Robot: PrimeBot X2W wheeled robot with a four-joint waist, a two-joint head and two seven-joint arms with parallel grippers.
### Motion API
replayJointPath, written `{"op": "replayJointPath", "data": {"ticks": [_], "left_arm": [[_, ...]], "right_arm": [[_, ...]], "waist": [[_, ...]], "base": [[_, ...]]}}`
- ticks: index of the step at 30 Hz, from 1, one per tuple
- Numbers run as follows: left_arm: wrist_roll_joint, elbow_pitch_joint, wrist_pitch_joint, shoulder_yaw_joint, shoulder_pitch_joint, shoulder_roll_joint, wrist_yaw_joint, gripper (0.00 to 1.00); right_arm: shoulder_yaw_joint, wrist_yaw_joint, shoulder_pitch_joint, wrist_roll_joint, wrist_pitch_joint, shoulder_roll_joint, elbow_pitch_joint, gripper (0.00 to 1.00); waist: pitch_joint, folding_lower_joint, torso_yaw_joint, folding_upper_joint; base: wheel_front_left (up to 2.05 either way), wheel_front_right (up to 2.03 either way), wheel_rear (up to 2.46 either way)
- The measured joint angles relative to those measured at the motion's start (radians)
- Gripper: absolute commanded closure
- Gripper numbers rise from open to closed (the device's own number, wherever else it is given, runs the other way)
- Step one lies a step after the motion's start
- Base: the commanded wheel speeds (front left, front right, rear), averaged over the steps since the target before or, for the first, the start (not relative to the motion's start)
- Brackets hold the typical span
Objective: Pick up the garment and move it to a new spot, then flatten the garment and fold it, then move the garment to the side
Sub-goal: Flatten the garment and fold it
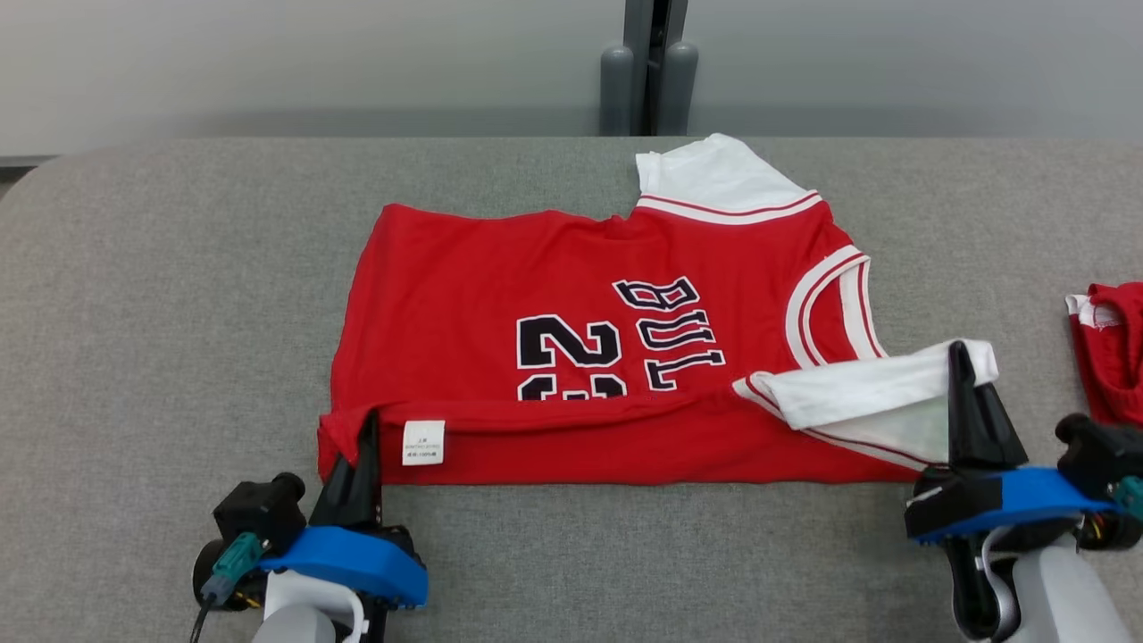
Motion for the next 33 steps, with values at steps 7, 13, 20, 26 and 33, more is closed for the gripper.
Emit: {"op": "replayJointPath", "data": {"ticks": [7, 13, 20, 26, 33], "left_arm": [[-0.008, 0.052, 0.0, -0.004, -0.085, 0.001, 0.0, 1.0], [-0.01, 0.09, 0.0, -0.005, -0.142, 0.01, 0.0, 1.0], [-0.007, 0.109, 0.0, -0.014, -0.193, 0.022, 0.0, 1.0], [0.02, 0.117, 0.0, 0.004, -0.202, 0.023, 0.0, 0.0], [0.125, 0.053, 0.0, 0.106, -0.111, 0.015, 0.042, 0.0]], "right_arm": [[0.011, 0.0, -0.136, -0.044, 0.0, -0.009, 0.082, 1.0], [0.012, 0.0, -0.213, -0.072, 0.0, -0.009, 0.137, 1.0], [0.007, 0.0, -0.27, -0.12, 0.0, -0.007, 0.172, 1.0], [-0.022, 0.0, -0.282, -0.18, 0.0, -0.002, 0.185, 0.0], [-0.041, 0.0, -0.193, -0.268, 0.0, 0.003, 0.109, 0.0]], "waist": [[0.055, 0.0, 0.002, 0.0], [0.09, 0.0, 0.006, 0.0], [0.113, 0.0, 0.011, 0.0], [0.115, 0.0, 0.016, 0.0], [0.072, 0.0, 0.019, 0.0]], "base": [[0.0, 0.0, 0.0], [0.0, 0.0, 0.0], [0.0, 0.0, 0.0], [0.0, 0.0, 0.0], [0.0, 0.0, 0.0]]}}
